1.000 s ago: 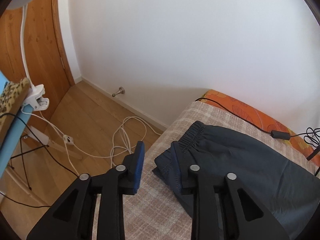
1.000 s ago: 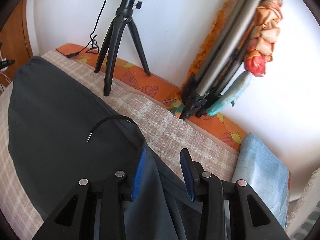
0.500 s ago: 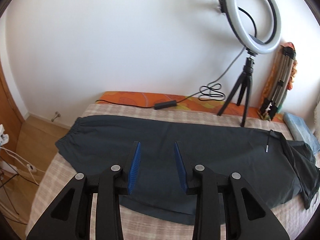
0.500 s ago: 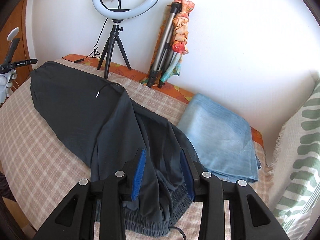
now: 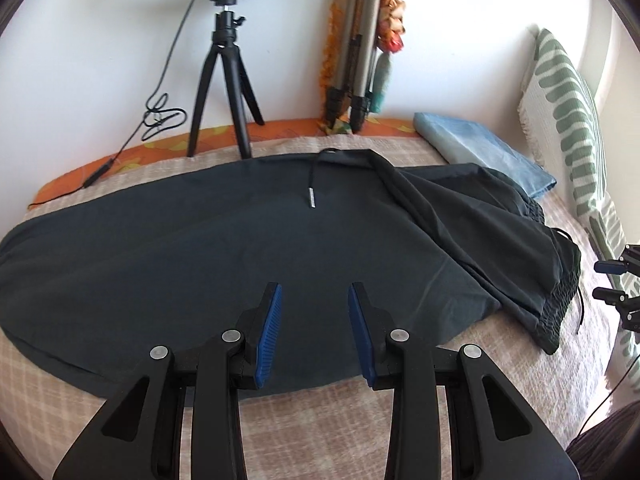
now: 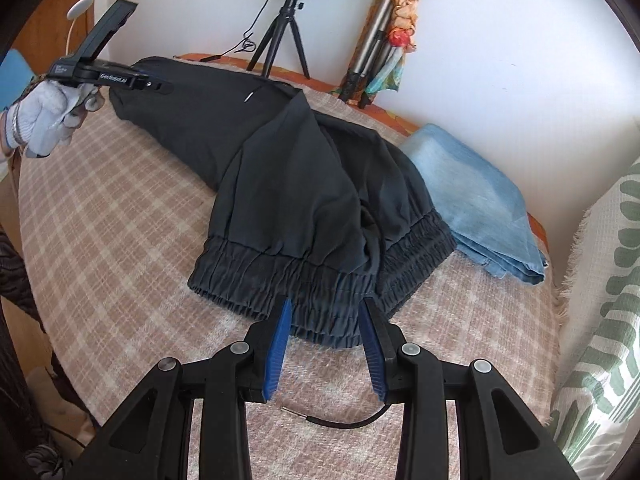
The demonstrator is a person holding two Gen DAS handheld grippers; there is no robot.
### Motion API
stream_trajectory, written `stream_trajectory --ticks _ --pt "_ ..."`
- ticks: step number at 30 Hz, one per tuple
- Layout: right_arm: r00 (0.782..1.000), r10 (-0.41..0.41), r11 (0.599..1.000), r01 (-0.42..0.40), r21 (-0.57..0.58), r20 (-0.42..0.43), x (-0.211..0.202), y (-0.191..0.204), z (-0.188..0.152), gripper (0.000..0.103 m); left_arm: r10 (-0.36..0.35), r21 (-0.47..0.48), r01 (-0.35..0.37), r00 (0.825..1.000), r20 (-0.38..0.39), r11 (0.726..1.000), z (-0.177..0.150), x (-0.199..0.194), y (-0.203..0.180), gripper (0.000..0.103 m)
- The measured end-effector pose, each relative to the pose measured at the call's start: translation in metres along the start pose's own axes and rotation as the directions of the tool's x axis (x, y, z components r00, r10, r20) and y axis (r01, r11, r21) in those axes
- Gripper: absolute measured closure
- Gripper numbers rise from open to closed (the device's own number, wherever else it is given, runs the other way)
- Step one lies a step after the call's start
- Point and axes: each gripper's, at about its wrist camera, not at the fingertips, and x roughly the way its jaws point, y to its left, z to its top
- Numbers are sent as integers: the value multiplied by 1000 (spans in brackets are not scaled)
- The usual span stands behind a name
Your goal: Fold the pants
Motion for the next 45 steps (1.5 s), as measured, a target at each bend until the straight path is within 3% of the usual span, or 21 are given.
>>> stream_trajectory --ticks 4,8,9,18,19,20,21,23,24,28,31,34,40,43,45 --pt "998 58 995 -59 -85 -13 17 25 -5 66 -13 47 15 999 -45 999 -6 23 -25 71" --pt "996 87 983 -91 -157 -31 36 45 -3 47 -40 46 44 995 -86 998 -9 37 -35 71" --pt "995 90 980 -95 -175 -35 40 49 -3 46 -39 50 44 995 -93 998 -10 39 -36 71" --pt "1000 25 961 -25 -277 -5 54 74 3 42 -29 44 35 991 -130 998 -17 53 -37 71" --pt "1000 22 961 -22 -276 -3 56 74 4 44 -27 48 34 991 -131 998 -18 53 -38 71" --pt "1000 30 962 -31 -273 -6 56 74 5 52 -26 52 33 991 -131 998 -18 54 -39 71" --pt "999 39 962 -40 -270 -10 57 74 6 67 -27 55 34 991 -132 998 -18 54 -39 71" --pt "999 35 961 -36 -275 -9 57 76 8 79 -32 55 39 991 -134 998 -18 54 -38 71" --pt "999 38 960 -36 -276 0 54 76 9 92 -33 55 41 990 -134 998 -18 54 -38 71" --pt "993 85 985 -71 -158 88 24 47 24 98 -38 52 45 991 -129 998 -19 53 -36 71" --pt "977 108 994 -109 0 183 -2 -1 39 98 -46 43 52 991 -124 998 -19 53 -34 71" --pt "967 80 982 -119 149 243 -10 -53 49 99 -48 35 52 992 -117 998 -20 53 -33 71" --pt "975 48 910 -131 393 215 29 -136 51 103 -47 27 51 993 -109 998 -18 55 -33 71" --pt "985 5 898 -79 432 170 51 -152 46 103 -47 23 49 993 -107 999 -16 57 -33 71" --pt "982 11 879 -100 467 190 54 -158 39 100 -52 20 54 993 -108 998 -16 57 -32 71"
